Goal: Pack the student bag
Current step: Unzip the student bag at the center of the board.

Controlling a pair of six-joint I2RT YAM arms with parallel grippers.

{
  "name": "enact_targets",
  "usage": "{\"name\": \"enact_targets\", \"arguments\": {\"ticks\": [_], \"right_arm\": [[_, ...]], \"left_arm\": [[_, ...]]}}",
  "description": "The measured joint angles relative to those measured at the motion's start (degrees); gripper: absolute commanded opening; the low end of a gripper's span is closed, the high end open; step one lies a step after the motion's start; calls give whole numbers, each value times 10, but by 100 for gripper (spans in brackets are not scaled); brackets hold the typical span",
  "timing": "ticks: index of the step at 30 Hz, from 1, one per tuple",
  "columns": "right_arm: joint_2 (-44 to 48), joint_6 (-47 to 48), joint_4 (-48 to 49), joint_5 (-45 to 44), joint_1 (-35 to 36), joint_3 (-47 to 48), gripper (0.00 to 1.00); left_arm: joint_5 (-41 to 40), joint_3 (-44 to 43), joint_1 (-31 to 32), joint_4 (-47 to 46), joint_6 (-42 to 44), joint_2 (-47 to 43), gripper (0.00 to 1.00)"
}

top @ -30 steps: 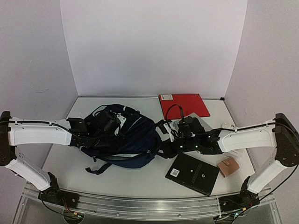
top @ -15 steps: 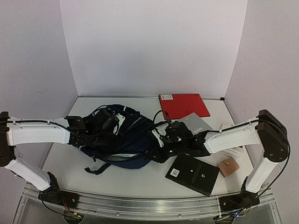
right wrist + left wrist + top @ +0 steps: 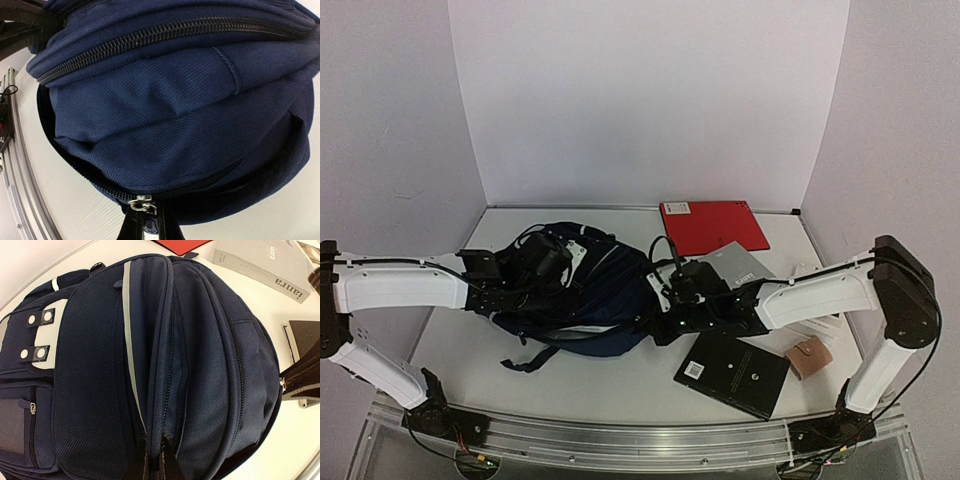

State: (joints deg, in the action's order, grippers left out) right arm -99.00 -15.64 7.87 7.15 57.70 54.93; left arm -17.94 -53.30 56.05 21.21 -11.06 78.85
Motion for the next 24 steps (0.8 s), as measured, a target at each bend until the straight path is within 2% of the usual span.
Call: {"name": "enact_targets", "arguments": {"ticks": [7,14,18,24], "right_arm": [[8,20,-57,-38,-43,35,0],[0,65,-92,38,-111,73,0],[-40,97,-103,101,-150,114,0],[-115,119,-121,163,-169,175,0]], "left_arm": [[-13,17,-1,-19,34,-13,0],[-2,17,1,-50,52,-7,0],[26,17,-3,-52,53,-11,0],[48,17,-7,-22,55,-15,0]]}}
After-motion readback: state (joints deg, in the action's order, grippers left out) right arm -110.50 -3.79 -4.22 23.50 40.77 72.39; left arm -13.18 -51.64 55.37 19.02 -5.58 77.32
